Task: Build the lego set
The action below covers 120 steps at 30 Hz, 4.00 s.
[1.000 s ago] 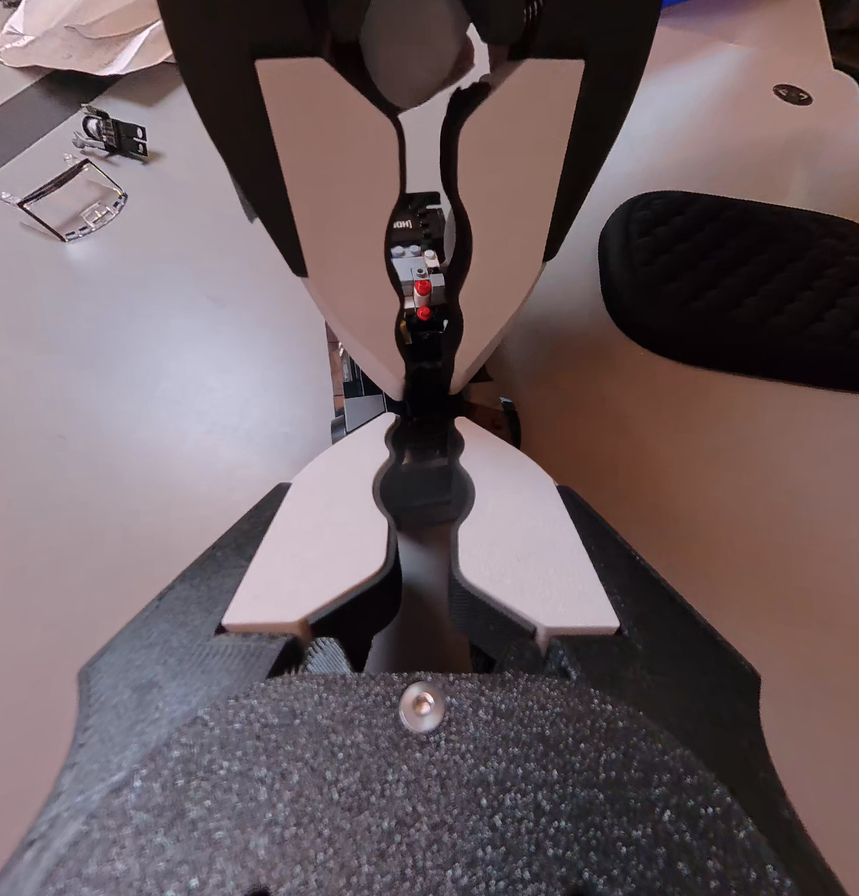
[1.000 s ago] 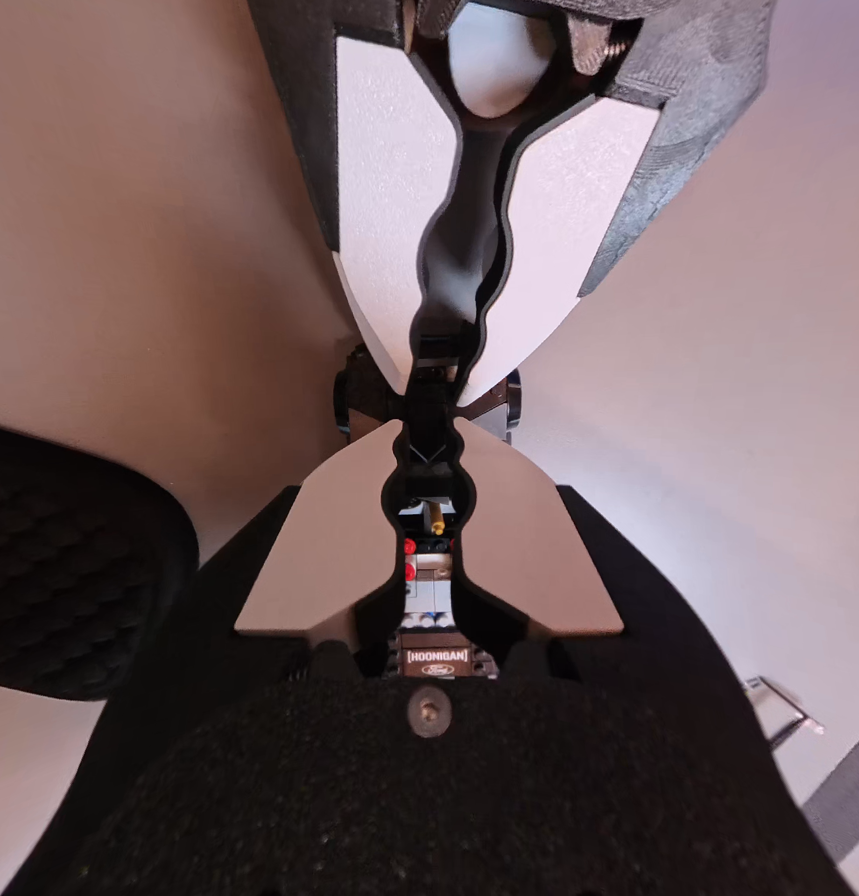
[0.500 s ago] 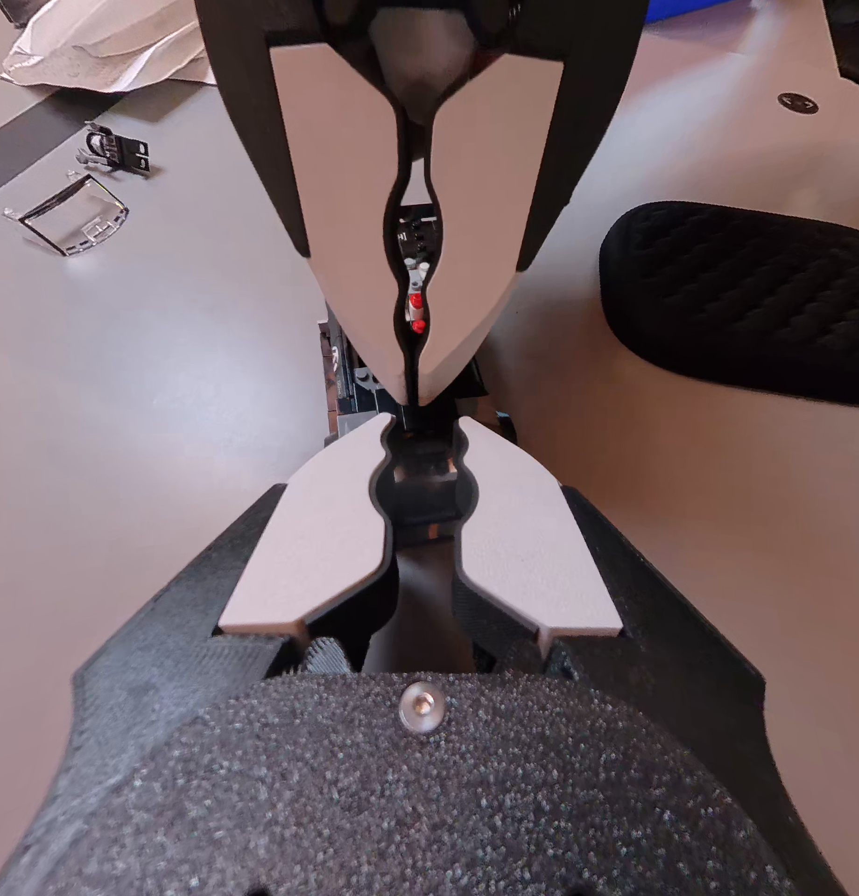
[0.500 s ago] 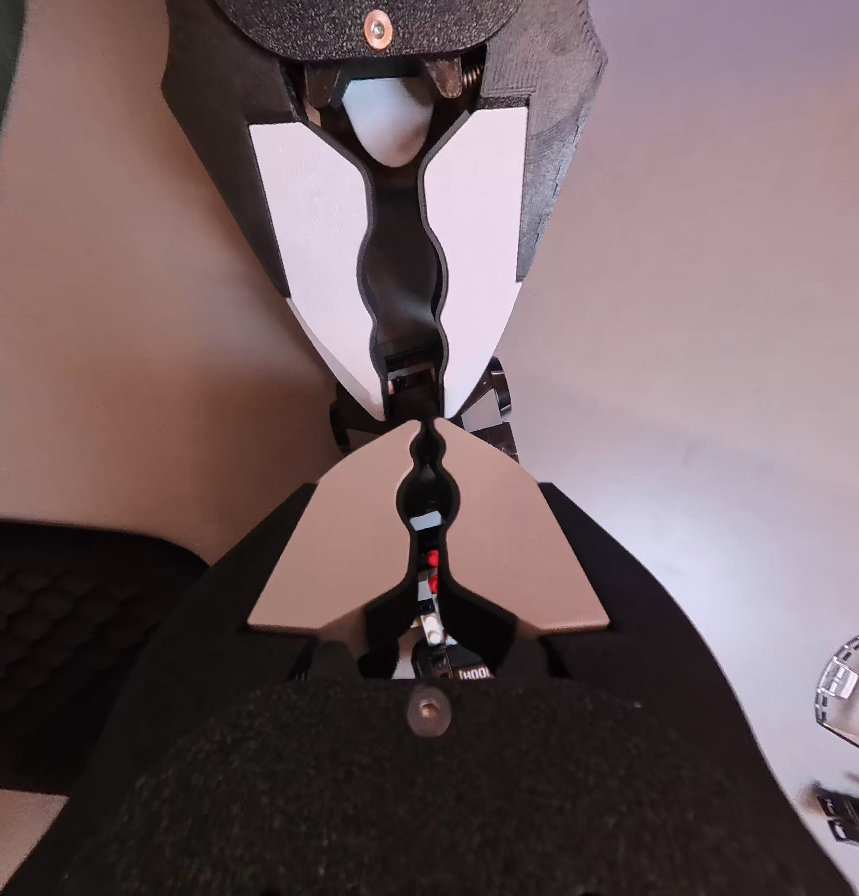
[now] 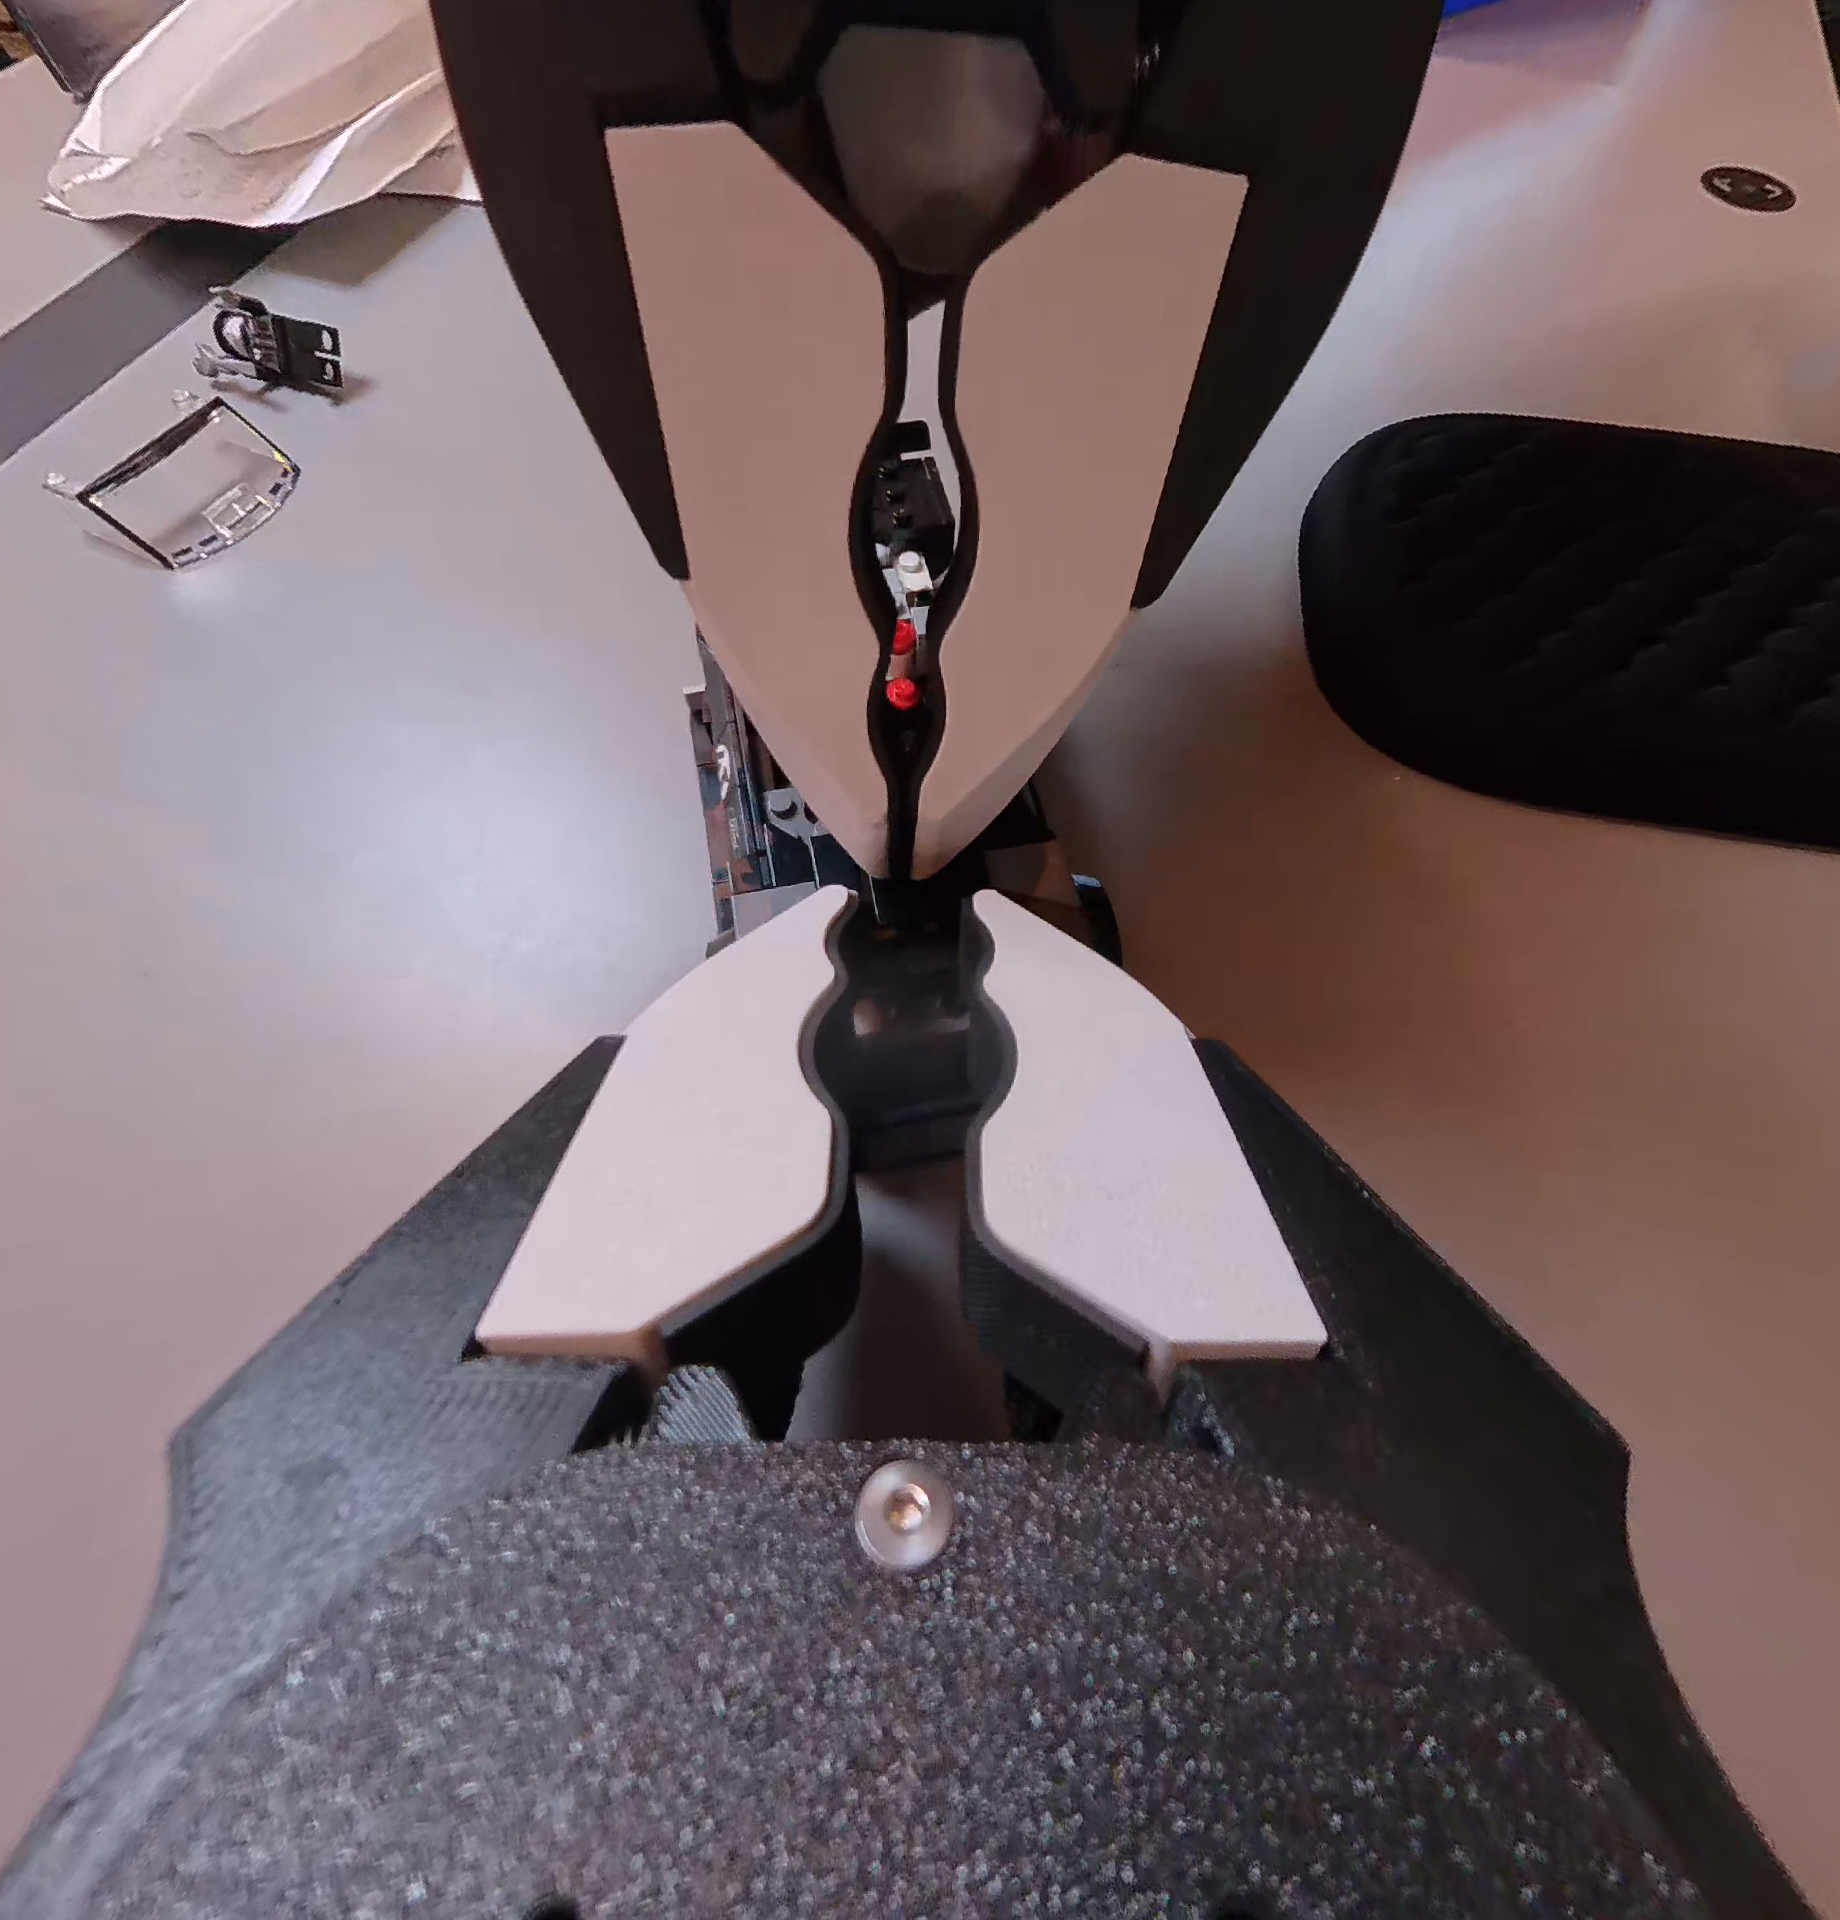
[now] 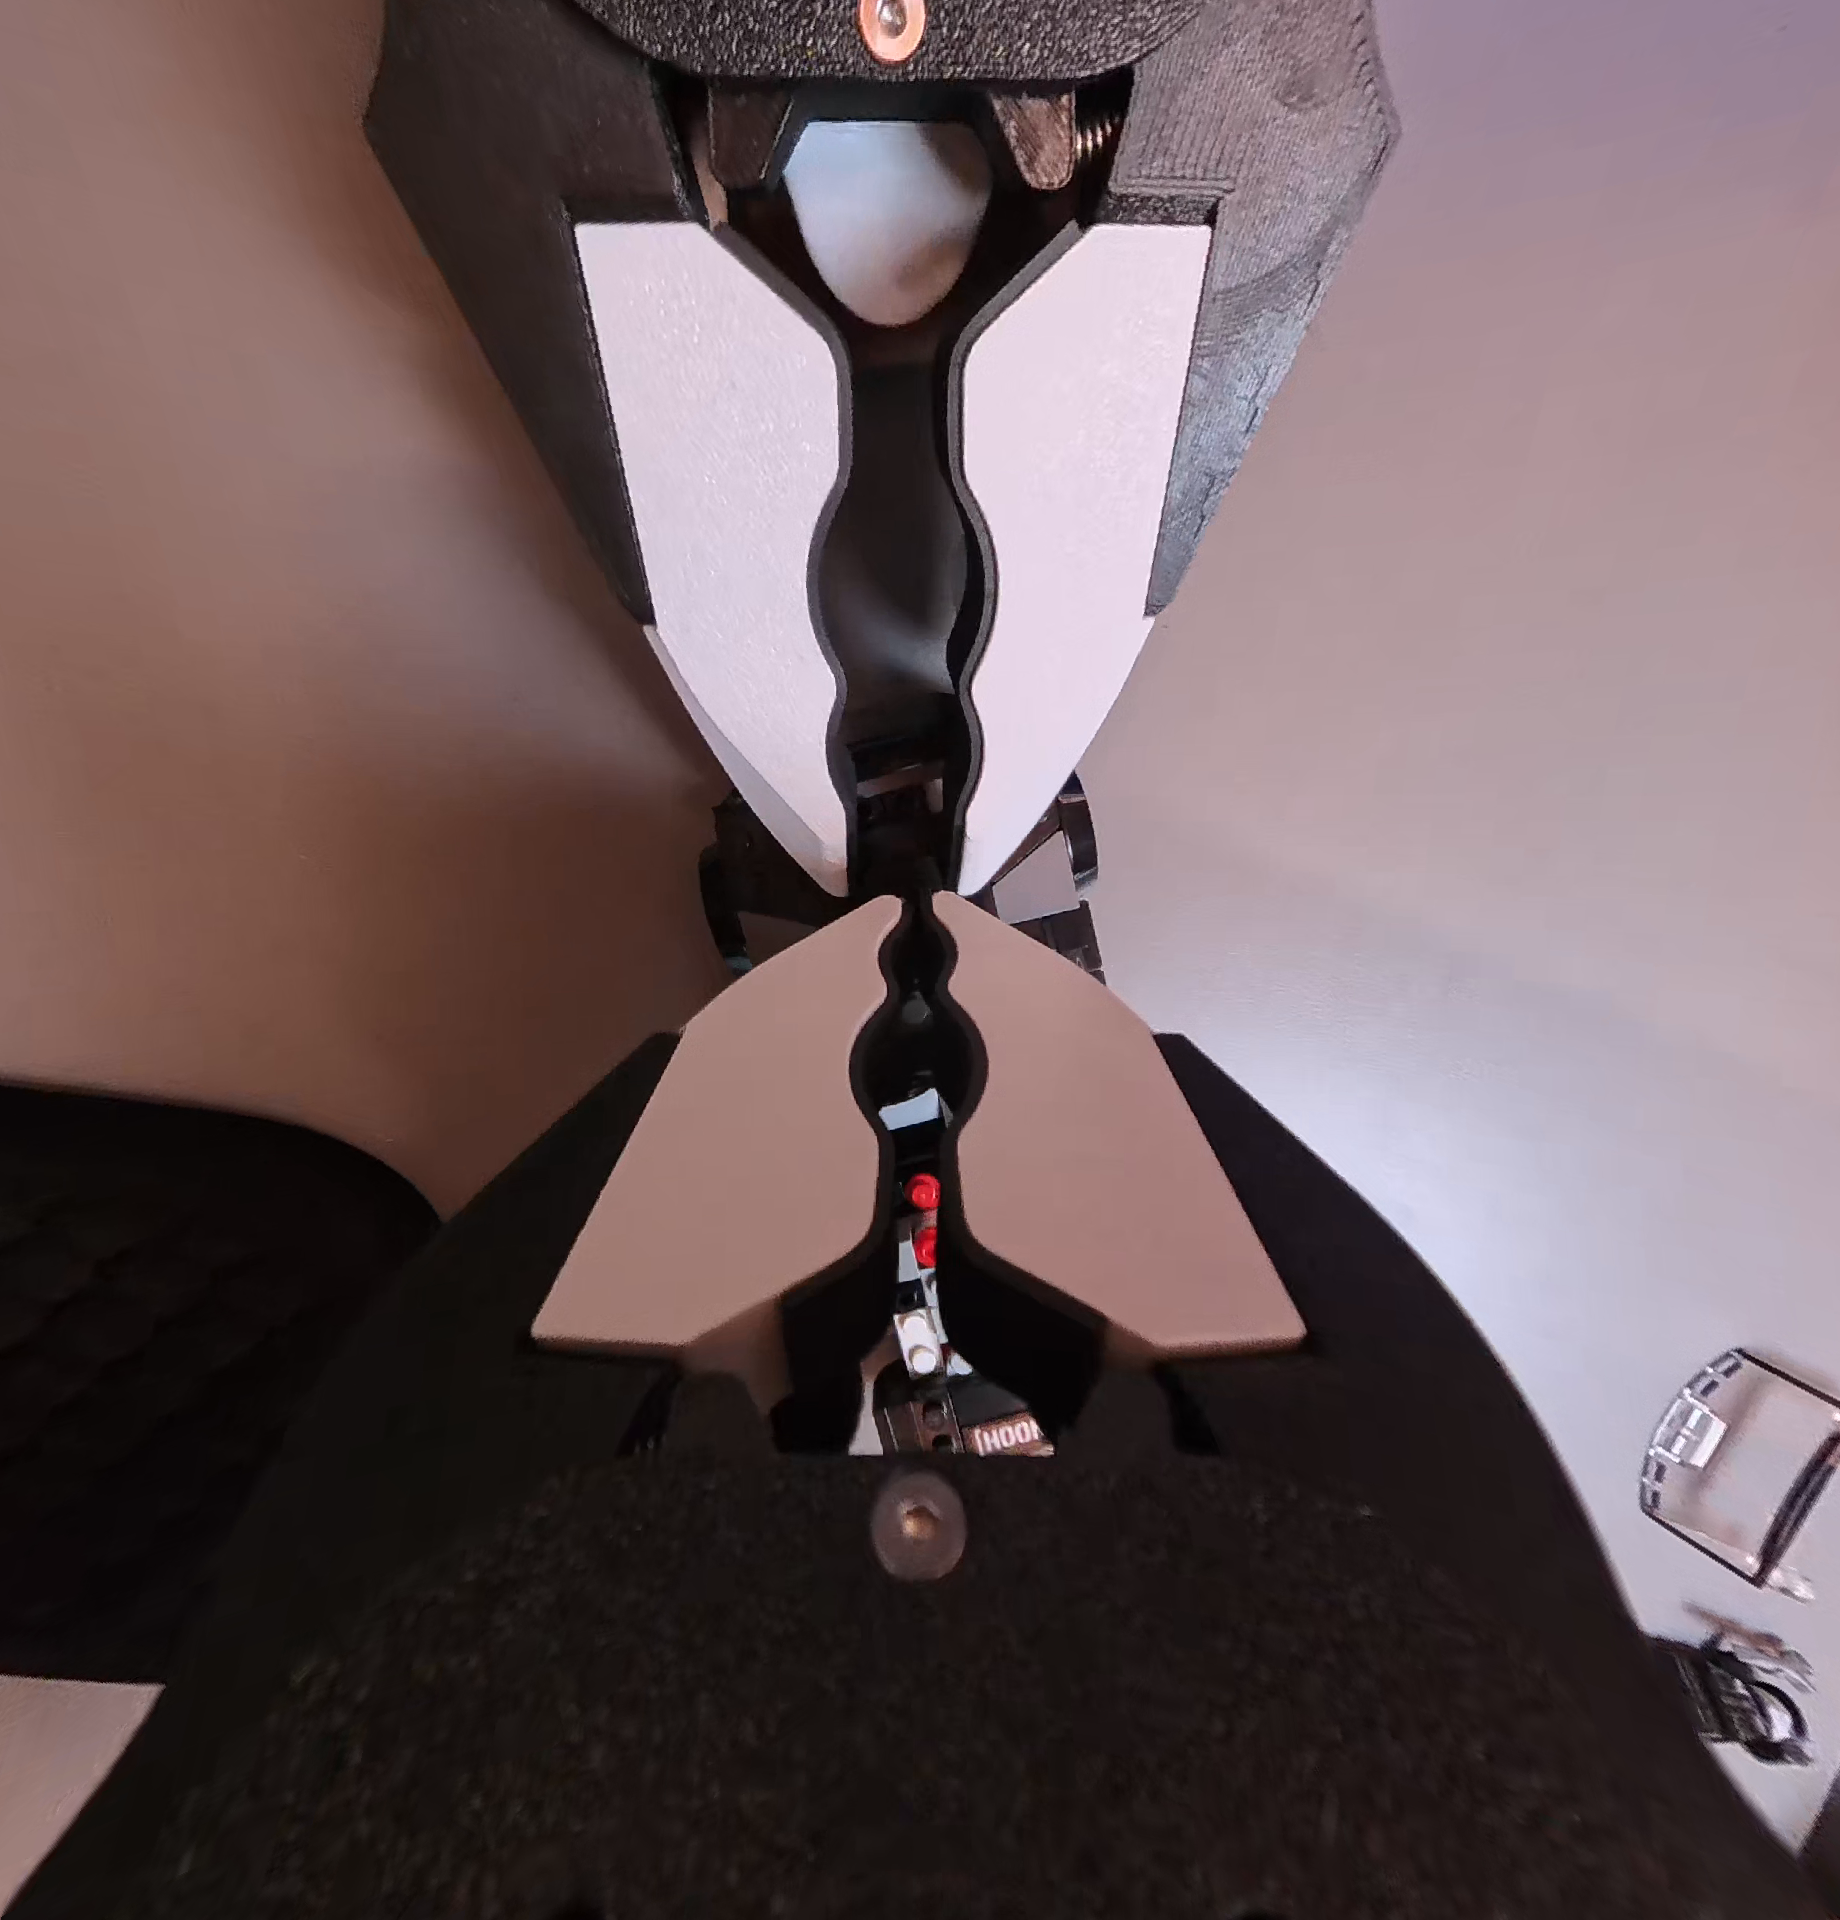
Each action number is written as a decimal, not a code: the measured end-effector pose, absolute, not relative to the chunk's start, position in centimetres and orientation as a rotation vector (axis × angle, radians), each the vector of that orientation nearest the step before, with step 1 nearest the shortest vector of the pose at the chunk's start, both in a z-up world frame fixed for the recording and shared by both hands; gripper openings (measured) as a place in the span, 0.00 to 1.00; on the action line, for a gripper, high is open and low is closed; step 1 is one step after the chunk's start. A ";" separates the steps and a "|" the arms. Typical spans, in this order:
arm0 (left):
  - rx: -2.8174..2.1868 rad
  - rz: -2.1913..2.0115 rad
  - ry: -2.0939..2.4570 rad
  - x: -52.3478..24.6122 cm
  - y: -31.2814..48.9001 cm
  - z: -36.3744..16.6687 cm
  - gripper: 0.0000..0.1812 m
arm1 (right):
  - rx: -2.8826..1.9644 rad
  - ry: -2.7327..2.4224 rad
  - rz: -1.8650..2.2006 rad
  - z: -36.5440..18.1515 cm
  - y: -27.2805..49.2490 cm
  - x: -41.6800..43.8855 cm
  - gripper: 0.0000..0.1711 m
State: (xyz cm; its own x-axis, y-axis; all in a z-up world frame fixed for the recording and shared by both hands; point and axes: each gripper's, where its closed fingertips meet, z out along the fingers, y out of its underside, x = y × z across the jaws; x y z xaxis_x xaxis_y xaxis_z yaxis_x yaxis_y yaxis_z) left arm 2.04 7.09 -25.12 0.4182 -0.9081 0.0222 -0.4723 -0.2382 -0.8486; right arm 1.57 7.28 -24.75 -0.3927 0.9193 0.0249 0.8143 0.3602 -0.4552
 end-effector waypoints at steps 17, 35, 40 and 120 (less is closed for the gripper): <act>-1.864 -0.686 1.179 2.1 7.0 -25.2 0.09 | -1.614 -2.412 0.603 -24.9 7.2 1.7 0.00; -1.843 -0.718 1.166 2.2 6.9 -24.9 0.16 | -1.676 -2.288 0.679 -24.6 7.6 1.2 0.00; -1.830 -0.685 1.144 1.6 6.9 -24.5 0.21 | -1.687 -2.040 0.894 -20.9 8.2 0.9 0.00; -2.083 -0.699 0.968 -0.6 11.5 -26.9 0.56 | -2.149 -0.910 0.702 -25.3 15.6 9.8 0.38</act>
State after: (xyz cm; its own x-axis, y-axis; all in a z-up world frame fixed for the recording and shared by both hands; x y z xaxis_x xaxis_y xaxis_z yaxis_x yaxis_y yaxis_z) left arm -0.57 11.49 -26.92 0.5702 -0.8043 0.1672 -0.4115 -0.4558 -0.7893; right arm 9.85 15.64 -25.34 0.6079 0.7669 -0.2057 0.3937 -0.5162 -0.7606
